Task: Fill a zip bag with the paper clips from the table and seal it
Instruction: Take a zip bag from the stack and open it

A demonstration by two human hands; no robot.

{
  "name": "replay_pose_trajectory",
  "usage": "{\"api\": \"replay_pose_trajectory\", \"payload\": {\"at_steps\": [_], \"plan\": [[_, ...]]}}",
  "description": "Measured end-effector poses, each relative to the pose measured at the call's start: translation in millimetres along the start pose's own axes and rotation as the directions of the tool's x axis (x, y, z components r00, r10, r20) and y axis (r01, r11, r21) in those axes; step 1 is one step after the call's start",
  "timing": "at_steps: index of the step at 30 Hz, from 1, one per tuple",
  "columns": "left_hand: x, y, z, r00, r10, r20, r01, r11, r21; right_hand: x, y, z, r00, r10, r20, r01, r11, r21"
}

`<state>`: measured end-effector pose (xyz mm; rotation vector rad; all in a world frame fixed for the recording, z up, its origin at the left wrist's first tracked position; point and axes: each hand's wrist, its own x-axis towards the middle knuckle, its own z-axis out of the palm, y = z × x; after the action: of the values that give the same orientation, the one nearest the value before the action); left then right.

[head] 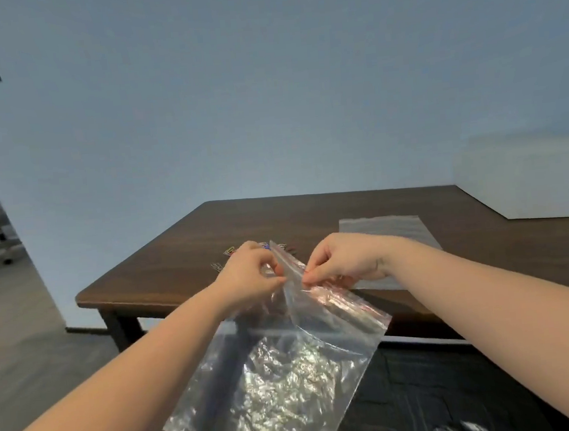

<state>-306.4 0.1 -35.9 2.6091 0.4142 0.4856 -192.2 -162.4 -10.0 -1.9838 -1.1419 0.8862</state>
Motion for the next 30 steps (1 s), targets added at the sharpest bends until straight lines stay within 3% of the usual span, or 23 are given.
{"api": "replay_pose_trajectory", "payload": {"at_steps": [3,5,9,11,21,26,30], "plan": [[-13.5,-4.8,1.6,0.98,-0.152,-0.127,0.154,0.988,0.009,12.2,-5.8,28.6,0.996,-0.048,-0.07,0.052,0.997,0.052],[-25.0,-10.0,3.0,0.95,-0.301,-0.076,0.279,0.935,-0.217,21.5,-7.6,47.0,0.99,-0.051,-0.133,0.068,0.99,0.122],[-53.2,-23.7,5.1,0.87,-0.479,0.118,0.421,0.596,-0.684,37.0,-9.1,87.1,0.977,-0.011,-0.213,0.08,0.946,0.315],[-64.0,-33.6,5.8,0.857,-0.485,0.172,0.419,0.464,-0.781,42.6,-9.1,105.4,0.971,0.014,-0.239,0.069,0.939,0.337],[-103.6,-72.5,14.9,0.836,-0.537,0.111,0.497,0.656,-0.568,58.3,-6.0,161.0,0.985,0.046,-0.168,-0.022,0.99,0.14],[-109.2,-82.4,13.8,0.858,-0.466,0.214,0.512,0.747,-0.424,58.7,0.1,167.5,0.998,0.007,-0.061,-0.002,0.997,0.075],[-110.1,-89.5,10.4,0.864,-0.423,0.272,0.503,0.733,-0.457,55.9,2.2,162.2,0.995,-0.018,0.098,-0.005,0.974,0.227]]}}
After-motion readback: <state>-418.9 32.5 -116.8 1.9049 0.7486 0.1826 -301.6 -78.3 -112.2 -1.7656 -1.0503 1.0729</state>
